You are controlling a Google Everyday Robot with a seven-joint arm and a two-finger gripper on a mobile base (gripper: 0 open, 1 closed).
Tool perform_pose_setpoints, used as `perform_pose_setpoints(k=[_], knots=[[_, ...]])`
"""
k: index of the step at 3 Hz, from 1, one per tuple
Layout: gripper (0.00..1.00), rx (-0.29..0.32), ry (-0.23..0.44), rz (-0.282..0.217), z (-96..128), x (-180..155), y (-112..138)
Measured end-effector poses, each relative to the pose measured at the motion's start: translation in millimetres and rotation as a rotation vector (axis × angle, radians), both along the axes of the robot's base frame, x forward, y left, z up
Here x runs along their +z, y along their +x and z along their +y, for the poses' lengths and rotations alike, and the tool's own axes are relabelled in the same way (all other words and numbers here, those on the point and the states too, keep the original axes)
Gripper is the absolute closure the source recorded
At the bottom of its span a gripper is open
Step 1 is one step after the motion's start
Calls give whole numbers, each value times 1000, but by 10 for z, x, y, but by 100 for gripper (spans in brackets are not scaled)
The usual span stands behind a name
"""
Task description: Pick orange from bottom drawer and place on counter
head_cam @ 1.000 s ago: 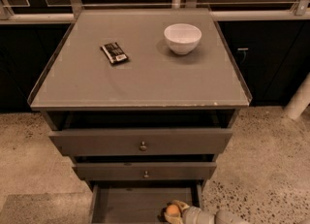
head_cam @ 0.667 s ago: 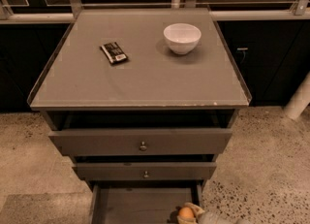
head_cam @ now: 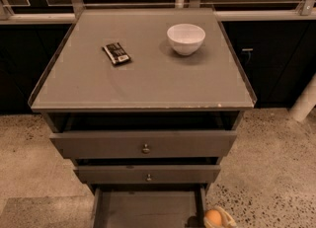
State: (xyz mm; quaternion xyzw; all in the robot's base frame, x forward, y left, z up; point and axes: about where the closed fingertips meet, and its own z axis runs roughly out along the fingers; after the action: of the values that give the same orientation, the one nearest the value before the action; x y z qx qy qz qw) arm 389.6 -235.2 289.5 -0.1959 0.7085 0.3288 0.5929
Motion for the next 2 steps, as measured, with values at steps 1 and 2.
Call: perform_pose_setpoints(k=[1, 2], knots=[[100, -34, 8, -8, -117, 37, -61], [100, -34, 8, -8, -116, 37, -61]])
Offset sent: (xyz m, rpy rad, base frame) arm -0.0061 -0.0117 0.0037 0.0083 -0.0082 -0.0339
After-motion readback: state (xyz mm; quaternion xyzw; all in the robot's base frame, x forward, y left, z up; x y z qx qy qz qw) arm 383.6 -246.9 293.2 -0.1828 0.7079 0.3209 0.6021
